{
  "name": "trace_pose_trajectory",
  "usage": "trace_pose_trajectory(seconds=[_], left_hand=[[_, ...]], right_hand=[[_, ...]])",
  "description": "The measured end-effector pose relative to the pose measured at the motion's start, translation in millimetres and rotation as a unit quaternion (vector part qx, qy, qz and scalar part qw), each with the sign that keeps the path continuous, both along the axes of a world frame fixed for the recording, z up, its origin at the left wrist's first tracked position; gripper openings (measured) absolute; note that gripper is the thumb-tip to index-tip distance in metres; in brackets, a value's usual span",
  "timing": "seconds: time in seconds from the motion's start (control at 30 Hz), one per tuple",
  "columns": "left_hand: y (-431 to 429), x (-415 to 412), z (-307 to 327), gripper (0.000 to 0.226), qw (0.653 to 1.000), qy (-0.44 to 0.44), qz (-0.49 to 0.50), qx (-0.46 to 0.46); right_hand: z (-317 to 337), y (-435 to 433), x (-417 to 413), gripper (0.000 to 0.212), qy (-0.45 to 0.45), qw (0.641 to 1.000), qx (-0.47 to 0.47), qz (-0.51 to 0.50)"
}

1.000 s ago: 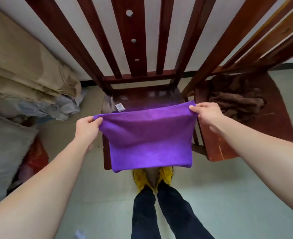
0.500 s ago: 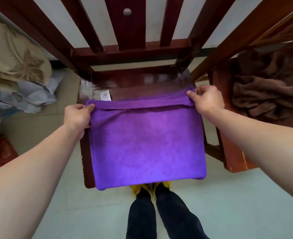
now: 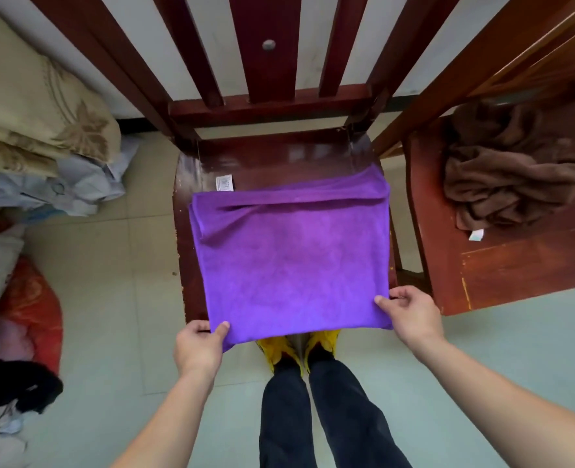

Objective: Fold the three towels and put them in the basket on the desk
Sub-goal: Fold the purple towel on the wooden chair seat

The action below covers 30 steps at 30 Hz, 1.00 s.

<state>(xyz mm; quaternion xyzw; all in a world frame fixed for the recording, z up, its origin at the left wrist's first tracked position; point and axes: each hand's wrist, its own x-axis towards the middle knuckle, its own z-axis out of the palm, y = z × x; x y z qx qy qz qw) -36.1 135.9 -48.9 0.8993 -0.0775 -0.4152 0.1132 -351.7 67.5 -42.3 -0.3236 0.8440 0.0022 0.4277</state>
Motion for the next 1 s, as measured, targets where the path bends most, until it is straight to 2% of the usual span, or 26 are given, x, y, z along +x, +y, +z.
trace_pose_trajectory(seconds=[0.23,0.33,0.4,0.5,0.53,0.6,0.77,0.87,1.0], left_hand=[[10,7,13,0.012,0.994,-0.007,0.064,-0.091],[12,10,27,0.016,0.985,0.040,0.118,-0.122],[13,10,35,0.016,0.984,0.075,0.107,-0.117],[16,3,36,0.005,0.988,0.115,0.054,-0.087],[17,0,32,0.009,0.989,0.120,0.046,-0.075],[17,-7,16,0.018,0.993,0.097,0.040,-0.045],[22,-24,-4,0.032,0.998,-0.046,0.027,-0.021],[28,-30,-9,0.027,0.997,-0.061,0.037,-0.036],[31,-32,-10,0.025,0.996,-0.032,0.060,-0.051]], right_hand=[[-2,4,-6,0.022,-0.055,0.996,-0.057,-0.038],[12,0,-8,0.022,-0.065,0.988,-0.112,-0.078],[19,-1,-9,0.022,-0.059,0.986,-0.134,-0.085],[22,5,-11,0.023,-0.040,0.989,-0.122,-0.072],[20,7,-11,0.024,-0.031,0.991,-0.115,-0.066],[14,10,-13,0.024,-0.008,0.993,-0.105,-0.062],[-5,19,-16,0.025,0.010,0.990,-0.096,-0.104],[-11,27,-18,0.025,0.010,0.989,-0.091,-0.119],[-13,34,-20,0.028,0.002,0.988,-0.056,-0.141]])
